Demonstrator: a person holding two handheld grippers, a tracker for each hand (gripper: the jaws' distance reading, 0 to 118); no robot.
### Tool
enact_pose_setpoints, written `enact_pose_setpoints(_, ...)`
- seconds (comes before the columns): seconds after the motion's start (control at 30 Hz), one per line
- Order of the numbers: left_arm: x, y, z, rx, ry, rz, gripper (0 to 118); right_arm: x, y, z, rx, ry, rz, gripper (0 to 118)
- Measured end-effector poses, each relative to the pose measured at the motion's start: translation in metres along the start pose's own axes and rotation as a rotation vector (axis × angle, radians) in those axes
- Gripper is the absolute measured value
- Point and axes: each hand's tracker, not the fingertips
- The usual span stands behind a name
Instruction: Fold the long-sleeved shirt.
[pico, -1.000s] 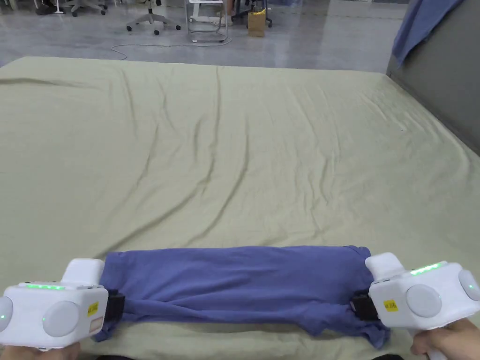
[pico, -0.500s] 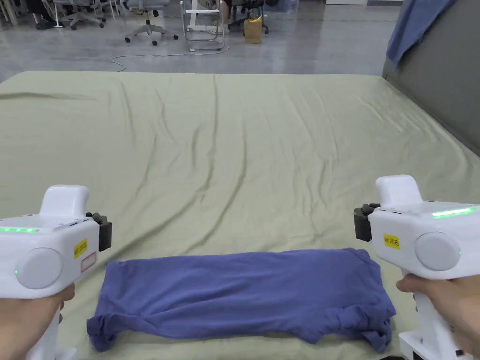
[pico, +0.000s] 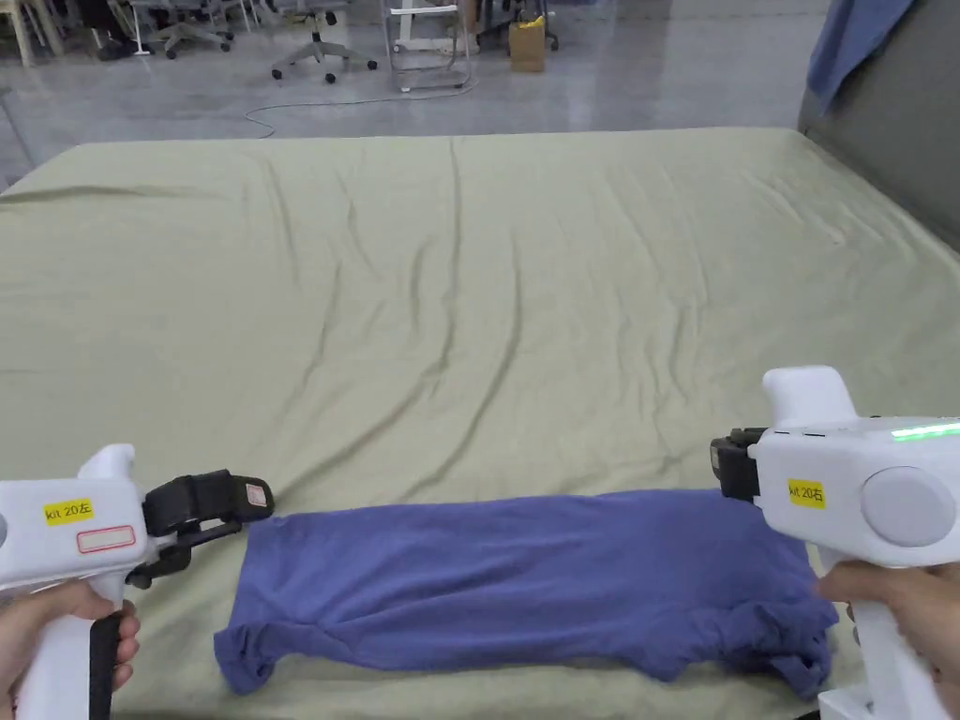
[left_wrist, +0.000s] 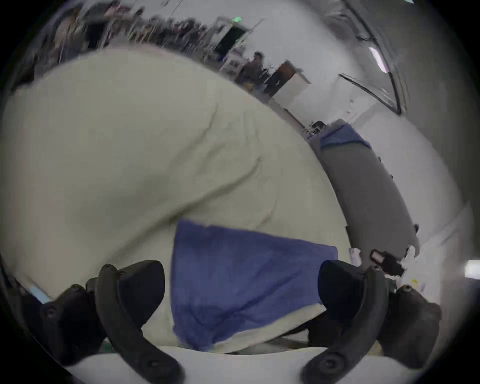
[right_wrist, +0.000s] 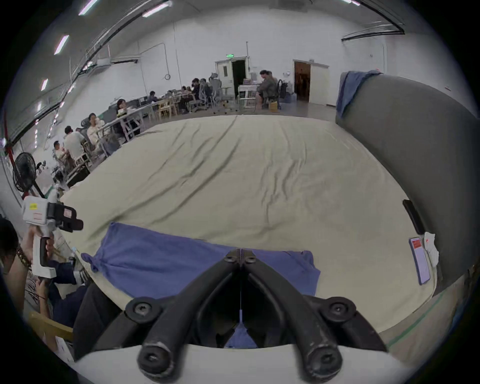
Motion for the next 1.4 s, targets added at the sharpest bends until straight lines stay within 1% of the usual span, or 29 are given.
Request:
enact_pose_setpoints(0.03,-0.017,-0.001,-0.004,-0.02,-0.004,0.056,117,-0.008,0.002,-0.001,-0.002,-0.004,0.009,0)
enact_pose_setpoints(0.13,-0.054,-0.02,-0.032,-0.126,-0.089,0.23,116,-0.005,0.002,-0.005,-0.016,0.016,0.012,0)
enact_pose_setpoints(0.17,-0.062,-0.026,-0.039,-0.146,-0.09,0.27,117,-0.01,0.004,-0.007,-0.023,0.023,0.011,0)
enact_pose_setpoints(0.2,-0.064,-0.031,-0.04,-0.123,-0.109,0.271,117,-0.01,0.003,-0.008,-0.025,0.025,0.011,0)
enact_pose_setpoints(0.23,-0.058,-0.032,-0.037,-0.058,-0.151,0.227,118,-0.01,0.003,-0.009,-0.029,0.026,0.014,0)
enact_pose_setpoints(0.27,-0.052,-0.031,-0.037,-0.044,-0.188,0.219,118,-0.012,0.003,-0.01,-0.034,0.025,0.02,0)
enact_pose_setpoints(0.3,-0.05,-0.03,-0.043,-0.063,-0.255,0.228,118,-0.015,0.004,-0.011,-0.038,0.027,0.024,0)
enact_pose_setpoints(0.37,-0.043,-0.032,-0.068,-0.174,-0.382,0.269,117,-0.014,0.002,-0.013,-0.047,0.031,0.025,0)
enact_pose_setpoints(0.4,-0.036,-0.035,-0.082,-0.21,-0.379,0.267,117,-0.015,0.002,-0.013,-0.052,0.032,0.023,0)
enact_pose_setpoints(0.47,-0.022,-0.035,-0.102,-0.18,-0.359,0.161,117,-0.015,0.002,-0.012,-0.057,0.042,0.013,0)
enact_pose_setpoints(0.5,-0.014,-0.033,-0.111,-0.174,-0.349,0.135,118,-0.014,0.002,-0.01,-0.059,0.046,0.01,0)
enact_pose_setpoints(0.6,-0.002,-0.03,-0.129,-0.187,-0.319,0.137,118,-0.015,0.001,-0.005,-0.061,0.044,0.014,0)
enact_pose_setpoints(0.7,0.002,-0.026,-0.127,-0.203,-0.288,0.093,118,-0.013,-0.001,-0.004,-0.061,0.037,0.016,0)
enact_pose_setpoints(0.73,0.002,-0.029,-0.127,-0.21,-0.279,0.07,116,-0.012,-0.002,-0.004,-0.062,0.036,0.01,0)
enact_pose_setpoints(0.77,0.004,-0.028,-0.123,-0.218,-0.242,0.02,105,-0.01,-0.003,-0.005,-0.064,0.037,0.002,0)
enact_pose_setpoints(0.8,0.006,-0.027,-0.116,-0.215,-0.18,-0.037,67,-0.01,-0.004,-0.005,-0.067,0.037,-0.004,0)
enact_pose_setpoints(0.83,0.008,-0.026,-0.109,-0.204,-0.088,-0.093,14,-0.011,-0.004,-0.006,-0.07,0.037,-0.007,0)
enact_pose_setpoints(0.87,0.006,-0.026,-0.105,-0.181,0.056,-0.131,5,-0.011,-0.005,-0.007,-0.071,0.037,-0.01,0)
enact_pose_setpoints(0.9,-0.005,-0.024,-0.101,-0.166,0.017,-0.09,5,-0.011,-0.006,-0.007,-0.072,0.038,-0.01,0)
enact_pose_setpoints(0.93,-0.012,-0.024,-0.097,-0.194,-0.107,-0.016,5,-0.012,-0.006,-0.007,-0.074,0.04,-0.01,0)
enact_pose_setpoints(0.97,-0.013,-0.024,-0.091,-0.173,-0.114,-0.023,5,-0.014,-0.006,-0.008,-0.077,0.042,-0.009,0)
enact_pose_setpoints(1.0,-0.005,-0.025,-0.086,-0.128,-0.06,-0.072,5,-0.015,-0.006,-0.007,-0.079,0.044,-0.008,0)
enact_pose_setpoints(1.03,-0.004,-0.024,-0.082,-0.125,-0.056,-0.088,5,-0.016,-0.007,-0.006,-0.079,0.047,-0.006,0)
enact_pose_setpoints(1.17,-0.014,-0.008,-0.047,-0.032,-0.098,-0.027,4,-0.021,-0.005,-0.003,-0.082,0.05,0.009,0)
enact_pose_setpoints(1.23,-0.027,0.005,-0.021,0.008,-0.056,-0.036,4,-0.022,-0.004,-0.002,-0.079,0.054,0.018,0)
enact_pose_setpoints(1.27,-0.031,0.01,-0.009,0.043,-0.016,-0.027,4,-0.022,-0.003,-0.002,-0.077,0.055,0.022,0)
enact_pose_setpoints(1.3,-0.041,0.018,0.006,0.082,0.047,-0.05,4,-0.023,-0.003,-0.002,-0.075,0.054,0.025,0)
enact_pose_setpoints(1.4,-0.073,0.033,0.046,0.154,0.131,0.037,4,-0.023,-0.005,-0.004,-0.07,0.057,0.019,0)
